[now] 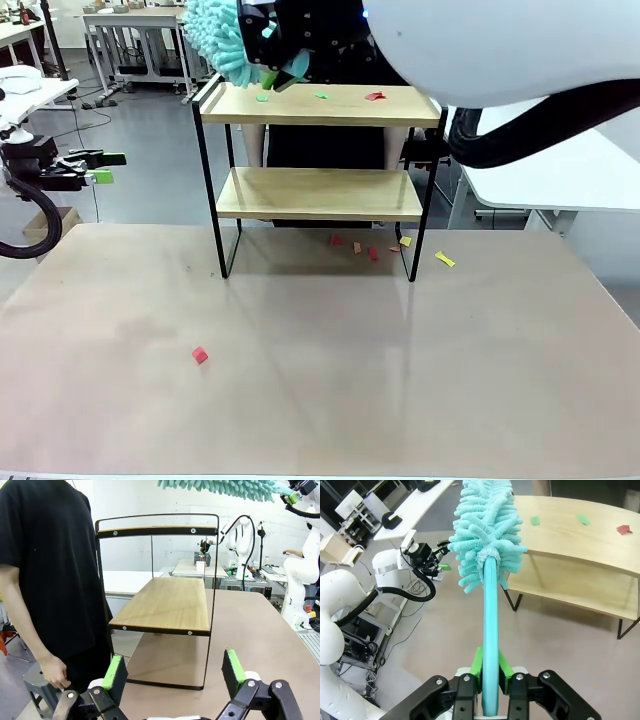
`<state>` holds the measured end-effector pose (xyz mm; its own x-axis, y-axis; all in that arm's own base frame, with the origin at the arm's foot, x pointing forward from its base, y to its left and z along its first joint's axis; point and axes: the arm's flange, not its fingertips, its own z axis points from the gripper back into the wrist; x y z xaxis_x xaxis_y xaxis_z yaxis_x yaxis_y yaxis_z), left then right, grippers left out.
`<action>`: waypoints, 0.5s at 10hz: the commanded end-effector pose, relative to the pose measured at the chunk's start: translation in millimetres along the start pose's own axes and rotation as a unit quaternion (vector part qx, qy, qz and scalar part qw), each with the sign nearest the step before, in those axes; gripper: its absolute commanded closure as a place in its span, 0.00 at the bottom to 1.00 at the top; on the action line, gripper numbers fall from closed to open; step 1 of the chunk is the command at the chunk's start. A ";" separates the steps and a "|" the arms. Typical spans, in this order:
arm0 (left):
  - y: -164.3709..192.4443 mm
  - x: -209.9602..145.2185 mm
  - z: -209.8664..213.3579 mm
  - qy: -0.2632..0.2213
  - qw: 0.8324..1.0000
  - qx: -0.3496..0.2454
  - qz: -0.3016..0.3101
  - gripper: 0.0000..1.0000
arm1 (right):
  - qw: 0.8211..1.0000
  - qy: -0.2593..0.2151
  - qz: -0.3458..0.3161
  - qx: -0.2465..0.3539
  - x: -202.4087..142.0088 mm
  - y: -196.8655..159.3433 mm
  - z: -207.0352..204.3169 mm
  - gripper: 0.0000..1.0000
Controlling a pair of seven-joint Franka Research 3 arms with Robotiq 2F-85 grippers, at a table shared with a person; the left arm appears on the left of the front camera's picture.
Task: Clean the shelf.
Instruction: Clean the specific section of the Shelf indicated by the human with the Duster.
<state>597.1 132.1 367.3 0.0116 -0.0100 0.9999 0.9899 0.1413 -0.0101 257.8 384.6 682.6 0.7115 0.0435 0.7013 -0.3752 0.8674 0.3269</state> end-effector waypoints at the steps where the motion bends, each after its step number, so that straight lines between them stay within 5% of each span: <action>1: -2.0 2.1 -0.4 0.001 1.000 -0.001 -0.005 0.00 | 1.000 -0.007 0.009 0.014 -1.8 -1.7 4.2 0.88; 5: -2.0 2.1 -0.4 0.001 1.000 -0.001 -0.005 0.00 | 0.999 -0.021 -0.030 -0.018 13.5 37.1 -27.4 0.88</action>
<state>597.2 132.0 367.4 0.0115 -0.0101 0.9999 0.9899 0.1412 -0.0099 258.1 402.8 679.5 0.7199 0.0399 0.6929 -0.3685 0.8680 0.3329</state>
